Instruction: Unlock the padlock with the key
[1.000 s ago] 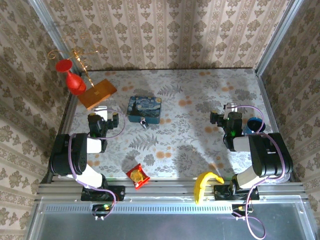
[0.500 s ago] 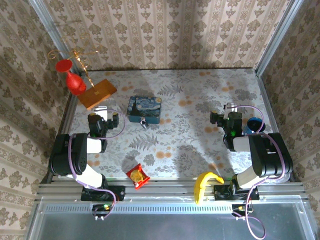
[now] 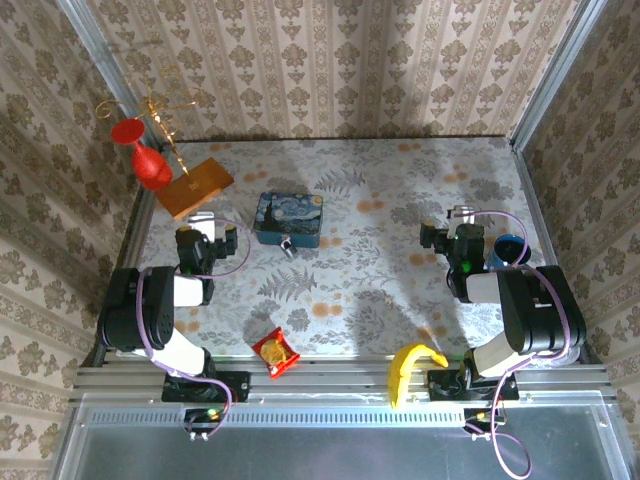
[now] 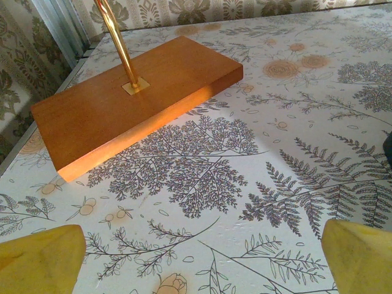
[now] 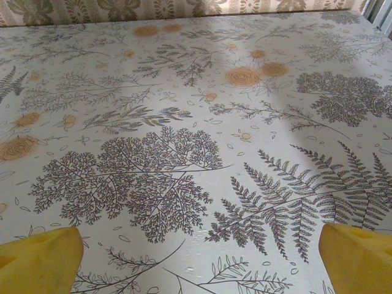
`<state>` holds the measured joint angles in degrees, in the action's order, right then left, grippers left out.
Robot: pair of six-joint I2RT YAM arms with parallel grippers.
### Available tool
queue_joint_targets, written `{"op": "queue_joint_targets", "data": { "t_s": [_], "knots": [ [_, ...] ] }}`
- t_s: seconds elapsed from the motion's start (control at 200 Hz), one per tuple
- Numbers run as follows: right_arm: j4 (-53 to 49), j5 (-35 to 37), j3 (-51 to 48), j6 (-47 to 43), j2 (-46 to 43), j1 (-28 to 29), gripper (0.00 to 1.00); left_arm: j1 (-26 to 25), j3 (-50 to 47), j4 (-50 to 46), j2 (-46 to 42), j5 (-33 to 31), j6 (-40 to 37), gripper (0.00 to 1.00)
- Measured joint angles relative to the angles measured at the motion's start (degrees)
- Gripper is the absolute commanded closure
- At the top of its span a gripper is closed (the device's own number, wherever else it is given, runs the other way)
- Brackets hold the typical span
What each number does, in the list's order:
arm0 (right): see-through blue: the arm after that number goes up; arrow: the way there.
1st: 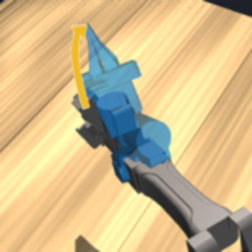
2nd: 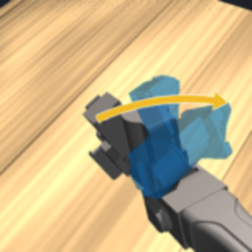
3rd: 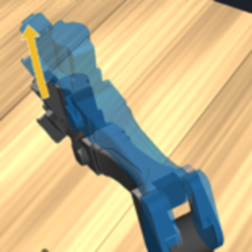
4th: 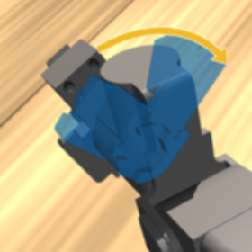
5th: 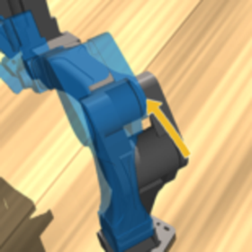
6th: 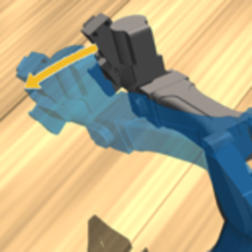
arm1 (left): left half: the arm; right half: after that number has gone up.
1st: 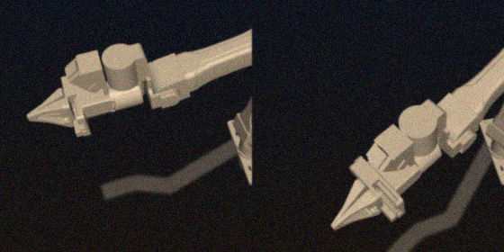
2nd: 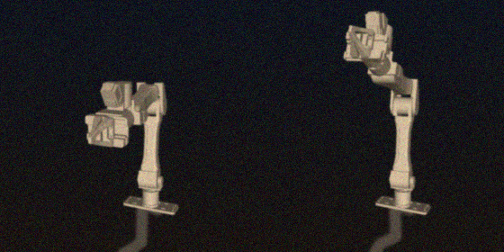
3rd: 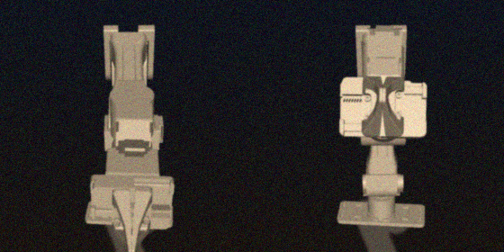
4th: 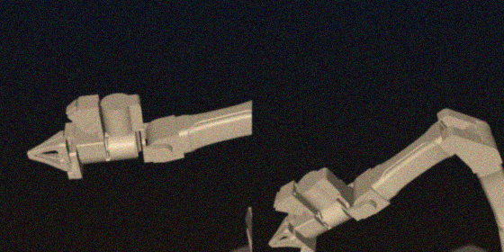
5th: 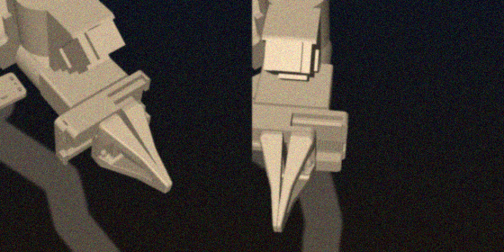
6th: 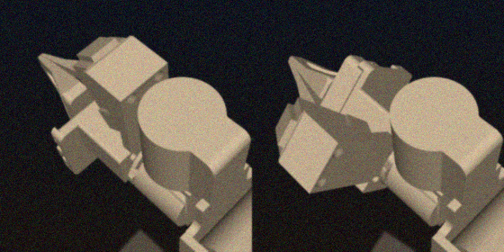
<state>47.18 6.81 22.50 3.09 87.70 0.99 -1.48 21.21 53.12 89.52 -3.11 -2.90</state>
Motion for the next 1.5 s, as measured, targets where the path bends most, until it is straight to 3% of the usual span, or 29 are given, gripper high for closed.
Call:
{"op": "queue_joint_targets", "data": {
  "t_s": [0.26, 0.485, 0.615, 0.77, 1.07, 1.255, 1.501],
  "knots": [
    [-9.18, -0.61, 5.46, -0.15, -3.19, 0.00, 0.00, 1.68, 0.00, -0.63, -0.55, 1.38, 0.35, 0.00],
    [-21.77, 2.29, 10.25, 2.95, -10.21, 0.00, 0.00, 2.67, 0.24, -8.22, -11.61, 1.20, 1.46, 0.00],
    [-31.36, 3.52, 13.18, 8.44, -14.86, 0.04, 0.00, 2.64, 2.45, -14.21, -18.60, 1.22, 5.64, 0.00],
    [-39.89, 4.04, 14.95, 13.94, -18.62, 2.38, 0.00, 0.68, 5.22, -19.32, -20.11, 2.08, 11.74, 0.00],
    [-59.25, 9.42, 18.75, 24.06, -19.82, 12.92, 0.00, -8.72, 7.78, -25.05, -16.13, 5.09, 22.18, 0.00],
    [-74.49, 12.55, 22.75, 31.58, -19.45, 22.69, 0.10, -16.11, 8.24, -26.73, -16.06, 5.05, 25.03, 0.00],
    [-85.20, 8.96, 20.76, 39.26, -18.78, 33.64, 0.27, -18.29, 8.22, -28.52, -16.76, 4.74, 28.46, 0.00]
  ]
}}
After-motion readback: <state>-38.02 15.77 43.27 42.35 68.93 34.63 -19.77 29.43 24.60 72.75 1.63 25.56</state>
